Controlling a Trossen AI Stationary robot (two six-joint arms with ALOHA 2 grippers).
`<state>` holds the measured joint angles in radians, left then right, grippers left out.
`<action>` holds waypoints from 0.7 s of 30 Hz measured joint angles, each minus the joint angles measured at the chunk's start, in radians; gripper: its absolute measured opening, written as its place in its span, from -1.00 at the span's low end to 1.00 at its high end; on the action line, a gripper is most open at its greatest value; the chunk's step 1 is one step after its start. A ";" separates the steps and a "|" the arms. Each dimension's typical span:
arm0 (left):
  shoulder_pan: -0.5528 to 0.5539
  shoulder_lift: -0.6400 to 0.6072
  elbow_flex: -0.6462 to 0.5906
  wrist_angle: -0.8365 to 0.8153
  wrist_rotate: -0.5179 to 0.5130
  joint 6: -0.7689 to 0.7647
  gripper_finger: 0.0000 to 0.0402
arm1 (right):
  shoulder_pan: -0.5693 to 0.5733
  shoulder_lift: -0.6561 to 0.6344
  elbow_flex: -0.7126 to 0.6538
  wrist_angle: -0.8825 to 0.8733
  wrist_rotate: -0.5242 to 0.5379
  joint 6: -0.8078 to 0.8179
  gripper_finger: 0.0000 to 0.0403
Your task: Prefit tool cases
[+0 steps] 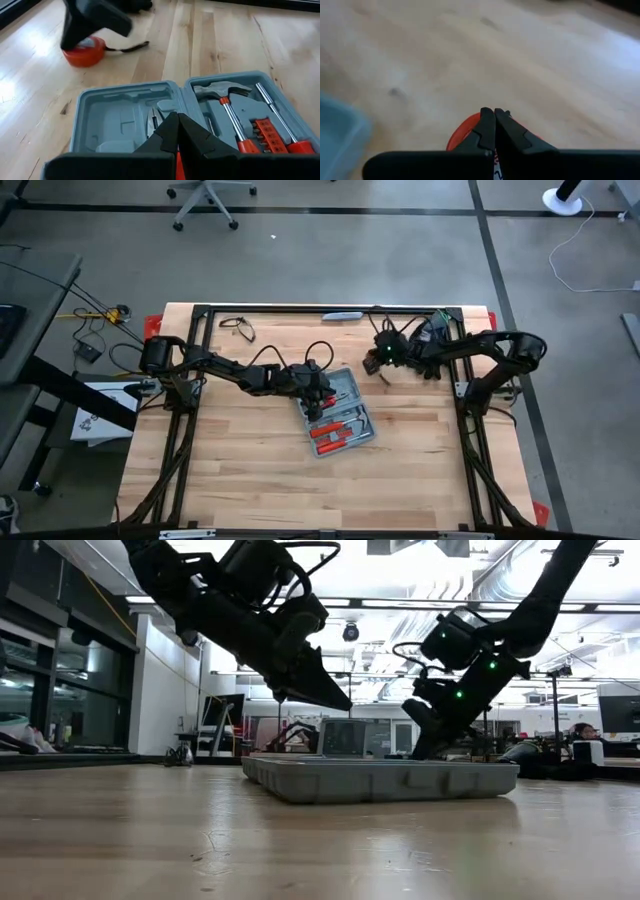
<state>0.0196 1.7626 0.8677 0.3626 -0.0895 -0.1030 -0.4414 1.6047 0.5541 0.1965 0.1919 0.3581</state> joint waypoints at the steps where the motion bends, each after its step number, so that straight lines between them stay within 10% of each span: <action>1: 0.000 0.000 0.000 0.000 0.000 0.001 -1.00 | 0.015 0.000 0.000 0.003 -0.006 0.000 -1.00; 21: 0.000 0.000 0.000 -0.003 0.001 0.002 -1.00 | 0.156 -0.325 -0.002 -0.436 0.199 0.138 -1.00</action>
<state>0.0193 1.7626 0.8677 0.3592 -0.0887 -0.1005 -0.2852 1.2796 0.5522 -0.2399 0.3910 0.4966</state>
